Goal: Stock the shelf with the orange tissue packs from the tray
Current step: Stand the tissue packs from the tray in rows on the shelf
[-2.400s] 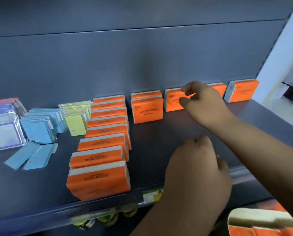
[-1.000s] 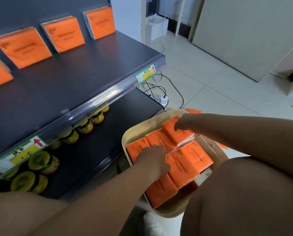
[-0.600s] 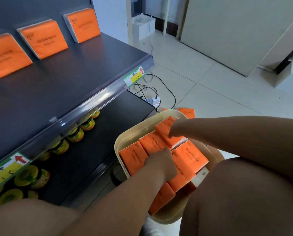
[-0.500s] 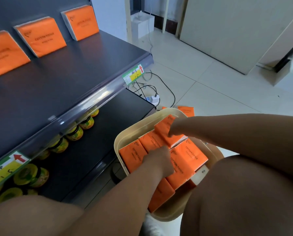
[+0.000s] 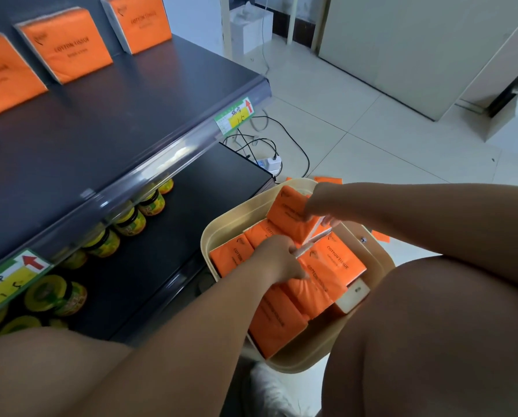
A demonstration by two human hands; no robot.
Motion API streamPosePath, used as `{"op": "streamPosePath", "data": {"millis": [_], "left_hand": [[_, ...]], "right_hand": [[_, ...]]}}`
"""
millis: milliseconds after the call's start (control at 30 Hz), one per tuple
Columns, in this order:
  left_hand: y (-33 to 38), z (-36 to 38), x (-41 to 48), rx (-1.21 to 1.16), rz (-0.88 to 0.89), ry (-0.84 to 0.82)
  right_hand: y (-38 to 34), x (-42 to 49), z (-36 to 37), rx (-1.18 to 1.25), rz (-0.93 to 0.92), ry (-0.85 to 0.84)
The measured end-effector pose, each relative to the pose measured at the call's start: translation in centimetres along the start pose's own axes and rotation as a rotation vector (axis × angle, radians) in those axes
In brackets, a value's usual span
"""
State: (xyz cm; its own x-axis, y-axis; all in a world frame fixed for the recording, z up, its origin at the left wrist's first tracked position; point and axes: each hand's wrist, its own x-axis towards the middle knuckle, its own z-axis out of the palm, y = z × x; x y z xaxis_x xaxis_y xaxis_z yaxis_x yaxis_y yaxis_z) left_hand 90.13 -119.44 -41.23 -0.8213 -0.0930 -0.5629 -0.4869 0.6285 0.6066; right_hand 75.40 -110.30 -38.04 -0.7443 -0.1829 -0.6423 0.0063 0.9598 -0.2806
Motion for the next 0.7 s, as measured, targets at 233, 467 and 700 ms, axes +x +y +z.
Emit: {"op": "streamPosePath", "data": {"millis": [233, 467, 700], "left_hand": [[0.1, -3.5, -1.2, -0.312, -0.085, 0.128], [0.1, -6.2, -4.4, -0.655, -0.13, 0.242], [-1.0, -11.8, -11.7, -0.676, 0.021, 0.421]], "right_hand": [[-1.3, -2.1, -1.2, 0.163, -0.223, 0.083], [-3.2, -4.8, -4.3, 0.302, -0.422, 0.169], [-6.7, -9.6, -6.4, 0.734, -0.648, 0.094]]}}
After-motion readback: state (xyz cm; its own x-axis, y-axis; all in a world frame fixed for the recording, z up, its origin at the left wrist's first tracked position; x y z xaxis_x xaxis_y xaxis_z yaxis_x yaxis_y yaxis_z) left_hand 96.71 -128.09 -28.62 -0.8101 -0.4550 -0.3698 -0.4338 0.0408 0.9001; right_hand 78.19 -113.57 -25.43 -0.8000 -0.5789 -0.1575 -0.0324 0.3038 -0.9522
